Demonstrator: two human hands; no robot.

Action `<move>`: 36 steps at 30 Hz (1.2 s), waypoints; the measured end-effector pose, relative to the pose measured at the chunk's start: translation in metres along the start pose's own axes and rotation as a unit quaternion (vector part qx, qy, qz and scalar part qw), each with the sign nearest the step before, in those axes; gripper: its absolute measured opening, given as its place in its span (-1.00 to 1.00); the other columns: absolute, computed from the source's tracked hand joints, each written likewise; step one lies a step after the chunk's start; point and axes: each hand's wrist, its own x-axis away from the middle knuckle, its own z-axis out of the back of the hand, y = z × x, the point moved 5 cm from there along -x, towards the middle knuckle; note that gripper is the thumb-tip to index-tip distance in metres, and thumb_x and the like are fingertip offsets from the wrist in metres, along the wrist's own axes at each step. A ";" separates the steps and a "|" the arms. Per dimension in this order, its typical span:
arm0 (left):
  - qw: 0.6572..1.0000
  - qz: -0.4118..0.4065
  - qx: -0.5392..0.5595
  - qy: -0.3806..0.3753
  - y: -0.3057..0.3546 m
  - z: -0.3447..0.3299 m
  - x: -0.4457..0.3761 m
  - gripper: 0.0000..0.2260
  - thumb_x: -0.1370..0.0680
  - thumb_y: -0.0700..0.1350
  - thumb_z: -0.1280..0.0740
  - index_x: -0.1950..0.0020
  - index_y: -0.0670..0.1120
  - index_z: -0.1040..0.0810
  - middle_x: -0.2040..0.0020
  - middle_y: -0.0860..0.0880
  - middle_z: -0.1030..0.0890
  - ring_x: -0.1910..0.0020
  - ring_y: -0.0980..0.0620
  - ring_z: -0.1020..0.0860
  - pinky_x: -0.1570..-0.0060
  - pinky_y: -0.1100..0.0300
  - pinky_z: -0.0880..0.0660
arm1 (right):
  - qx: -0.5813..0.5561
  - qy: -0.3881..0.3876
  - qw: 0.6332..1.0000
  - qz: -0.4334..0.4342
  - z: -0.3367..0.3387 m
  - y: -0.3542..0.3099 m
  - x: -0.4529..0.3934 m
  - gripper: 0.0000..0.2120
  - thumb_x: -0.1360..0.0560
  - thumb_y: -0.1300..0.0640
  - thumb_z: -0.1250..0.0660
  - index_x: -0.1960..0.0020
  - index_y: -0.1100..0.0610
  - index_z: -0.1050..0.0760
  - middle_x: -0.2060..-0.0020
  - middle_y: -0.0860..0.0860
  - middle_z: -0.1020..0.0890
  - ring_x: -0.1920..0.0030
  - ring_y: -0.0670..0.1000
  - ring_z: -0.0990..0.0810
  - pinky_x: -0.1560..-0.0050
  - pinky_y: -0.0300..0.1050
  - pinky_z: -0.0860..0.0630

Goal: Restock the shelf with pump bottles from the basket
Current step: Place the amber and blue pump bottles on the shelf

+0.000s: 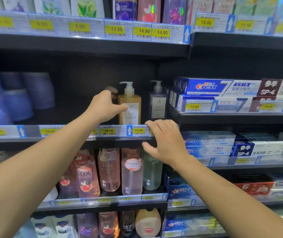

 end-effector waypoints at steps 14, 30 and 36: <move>0.964 -0.141 -0.223 -0.020 0.027 -0.025 -0.009 -0.61 -0.56 -0.06 -0.37 -0.38 0.03 -0.45 -0.28 -0.06 -0.48 -0.07 -0.05 -0.55 0.05 0.19 -0.43 | -0.005 0.021 1.000 0.000 -0.003 0.001 0.002 -0.46 -0.39 -0.21 -0.23 -0.26 0.08 -0.44 0.01 -0.03 -0.53 0.00 0.06 -0.46 -0.15 -0.08 -0.25; 0.978 -0.108 -0.171 -0.053 0.043 -0.059 -0.045 -0.43 -0.52 -0.24 -0.37 -0.46 0.13 -0.30 -0.44 -0.08 -0.25 -0.32 -0.21 -0.41 -0.28 -0.12 -0.46 | -0.014 0.041 0.999 -0.001 -0.004 0.002 0.001 -0.47 -0.37 -0.20 -0.28 -0.23 0.08 -0.46 0.02 -0.03 -0.54 0.00 0.06 -0.45 -0.20 -0.04 -0.26; 0.979 -0.108 -0.165 -0.045 0.040 -0.061 -0.047 -0.43 -0.52 -0.24 -0.36 -0.46 0.12 -0.30 -0.44 -0.08 -0.25 -0.32 -0.22 -0.41 -0.29 -0.12 -0.44 | -0.015 0.037 0.999 -0.002 -0.005 0.002 0.002 -0.47 -0.37 -0.20 -0.29 -0.23 0.07 -0.44 0.01 -0.03 -0.53 -0.01 0.04 -0.45 -0.21 -0.05 -0.25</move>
